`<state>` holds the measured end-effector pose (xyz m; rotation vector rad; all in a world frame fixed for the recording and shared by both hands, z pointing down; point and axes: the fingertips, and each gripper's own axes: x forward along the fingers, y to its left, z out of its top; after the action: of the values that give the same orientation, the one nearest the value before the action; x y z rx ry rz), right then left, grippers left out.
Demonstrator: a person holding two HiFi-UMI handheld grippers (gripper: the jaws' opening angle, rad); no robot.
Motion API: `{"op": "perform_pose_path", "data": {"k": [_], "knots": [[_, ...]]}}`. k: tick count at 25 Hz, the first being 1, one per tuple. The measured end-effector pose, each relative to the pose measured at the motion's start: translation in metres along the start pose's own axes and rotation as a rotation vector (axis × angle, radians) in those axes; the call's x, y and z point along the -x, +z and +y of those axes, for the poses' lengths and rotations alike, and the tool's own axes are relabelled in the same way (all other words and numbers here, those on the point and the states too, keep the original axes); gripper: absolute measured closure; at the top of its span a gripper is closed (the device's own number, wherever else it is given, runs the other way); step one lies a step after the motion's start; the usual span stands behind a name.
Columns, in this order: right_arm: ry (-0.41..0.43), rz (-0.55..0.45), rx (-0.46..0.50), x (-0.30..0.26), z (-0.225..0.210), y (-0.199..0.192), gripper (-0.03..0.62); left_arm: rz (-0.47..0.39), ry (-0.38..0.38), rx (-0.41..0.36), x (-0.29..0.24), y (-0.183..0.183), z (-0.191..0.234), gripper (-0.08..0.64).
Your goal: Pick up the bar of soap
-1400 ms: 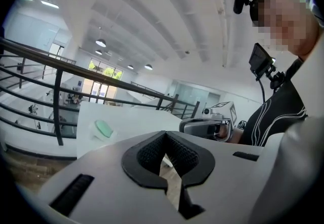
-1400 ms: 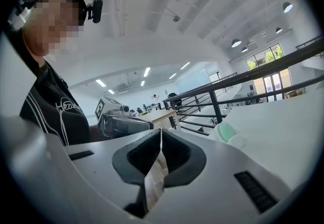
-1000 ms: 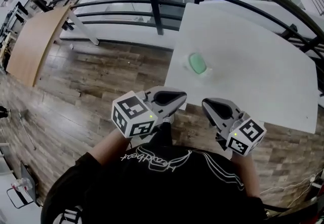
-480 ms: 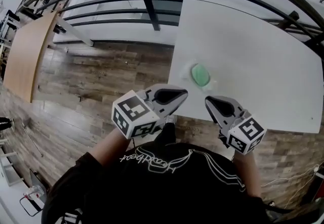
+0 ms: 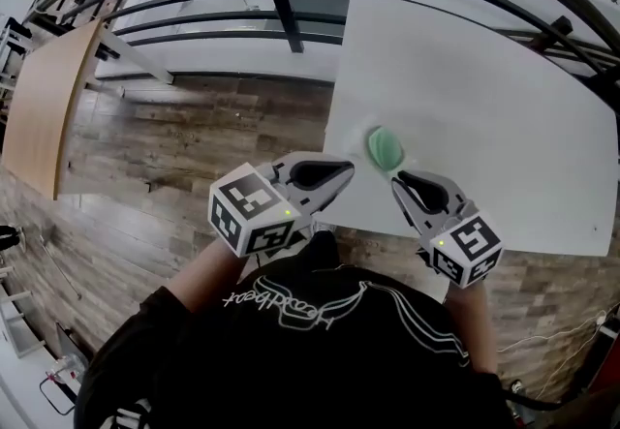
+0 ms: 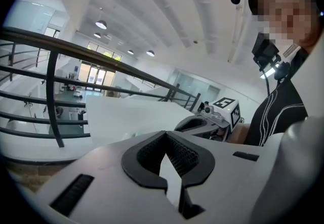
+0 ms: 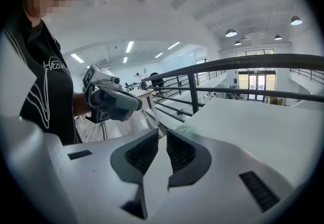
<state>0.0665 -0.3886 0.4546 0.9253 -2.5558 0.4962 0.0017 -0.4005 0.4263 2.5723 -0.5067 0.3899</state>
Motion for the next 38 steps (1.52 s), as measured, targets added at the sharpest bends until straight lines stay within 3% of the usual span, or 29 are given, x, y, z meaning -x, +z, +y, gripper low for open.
{"op": "perform_pose_path", "data": {"k": [11,13,22,29,38], "knots": [[-0.047,0.077,0.057,-0.025,-0.025,-0.001,0.567,0.000,-0.011,0.016,0.000,0.003,0.015,0.555],[-0.049,0.086,0.052,-0.032,-0.028,-0.003,0.484,0.001,-0.013,0.022,0.000,0.002,0.019,0.555],[-0.087,0.182,0.091,-0.052,-0.043,-0.019,0.388,0.009,-0.018,0.045,0.001,-0.006,0.033,0.555],[-0.107,0.295,0.150,-0.067,-0.051,-0.032,0.371,0.018,-0.015,0.069,0.003,-0.011,0.046,0.555],[-0.067,0.388,0.119,-0.080,-0.055,-0.047,0.371,0.009,-0.023,0.068,-0.002,-0.012,0.052,0.555]]}}
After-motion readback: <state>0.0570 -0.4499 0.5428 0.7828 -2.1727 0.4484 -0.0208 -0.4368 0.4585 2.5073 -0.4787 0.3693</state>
